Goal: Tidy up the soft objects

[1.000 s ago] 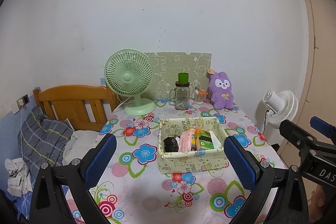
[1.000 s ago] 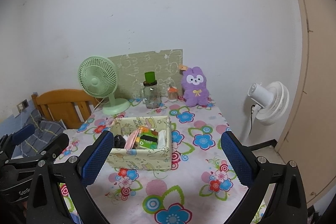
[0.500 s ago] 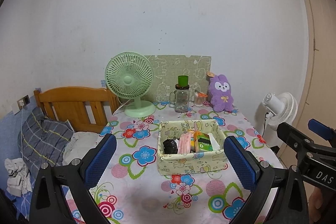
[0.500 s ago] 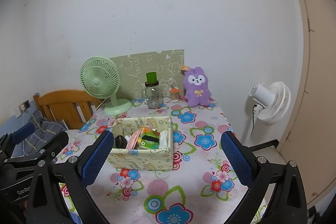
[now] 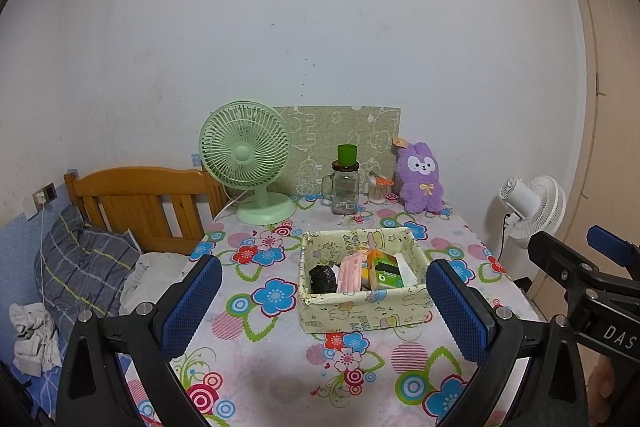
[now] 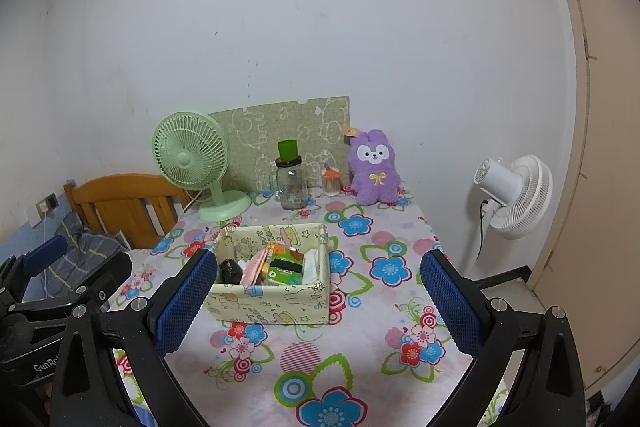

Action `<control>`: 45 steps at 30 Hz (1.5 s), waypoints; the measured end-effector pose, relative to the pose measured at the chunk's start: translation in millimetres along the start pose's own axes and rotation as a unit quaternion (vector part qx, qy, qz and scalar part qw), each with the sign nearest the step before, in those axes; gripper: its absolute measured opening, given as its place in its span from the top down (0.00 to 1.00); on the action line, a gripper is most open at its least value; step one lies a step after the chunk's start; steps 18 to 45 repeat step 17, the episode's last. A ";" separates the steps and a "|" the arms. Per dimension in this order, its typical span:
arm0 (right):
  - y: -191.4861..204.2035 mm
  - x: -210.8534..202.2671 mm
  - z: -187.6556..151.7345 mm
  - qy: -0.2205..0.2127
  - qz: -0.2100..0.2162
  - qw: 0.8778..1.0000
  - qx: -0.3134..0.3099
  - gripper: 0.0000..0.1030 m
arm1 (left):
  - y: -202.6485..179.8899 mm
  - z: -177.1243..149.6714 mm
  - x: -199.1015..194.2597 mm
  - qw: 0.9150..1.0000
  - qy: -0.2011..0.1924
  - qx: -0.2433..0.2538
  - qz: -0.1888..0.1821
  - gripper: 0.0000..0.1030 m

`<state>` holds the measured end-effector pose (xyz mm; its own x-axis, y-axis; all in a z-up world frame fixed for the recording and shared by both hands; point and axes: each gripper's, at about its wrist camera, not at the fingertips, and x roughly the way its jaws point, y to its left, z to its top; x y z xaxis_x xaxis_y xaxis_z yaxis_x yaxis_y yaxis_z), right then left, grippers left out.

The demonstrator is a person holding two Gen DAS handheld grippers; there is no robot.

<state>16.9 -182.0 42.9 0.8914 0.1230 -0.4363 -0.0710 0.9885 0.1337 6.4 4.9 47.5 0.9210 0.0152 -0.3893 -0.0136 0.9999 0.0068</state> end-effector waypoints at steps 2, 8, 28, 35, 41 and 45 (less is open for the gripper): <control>0.3 -1.6 1.0 -0.001 -0.002 1.000 0.001 0.00 | 0.3 0.1 -0.9 1.000 -0.001 -0.001 -0.004 0.00; 1.9 -4.1 2.1 -0.001 -0.001 1.000 0.003 0.00 | 1.5 0.0 -2.5 1.000 0.001 -0.004 -0.006 0.00; 3.8 -5.4 1.7 -0.002 -0.003 1.000 0.002 0.00 | 3.1 0.2 -2.9 1.000 0.002 -0.005 -0.008 0.00; 3.8 -5.4 1.7 -0.002 -0.003 1.000 0.002 0.00 | 3.1 0.2 -2.9 1.000 0.002 -0.005 -0.008 0.00; 3.8 -5.4 1.7 -0.002 -0.003 1.000 0.002 0.00 | 3.1 0.2 -2.9 1.000 0.002 -0.005 -0.008 0.00; 3.8 -5.4 1.7 -0.002 -0.003 1.000 0.002 0.00 | 3.1 0.2 -2.9 1.000 0.002 -0.005 -0.008 0.00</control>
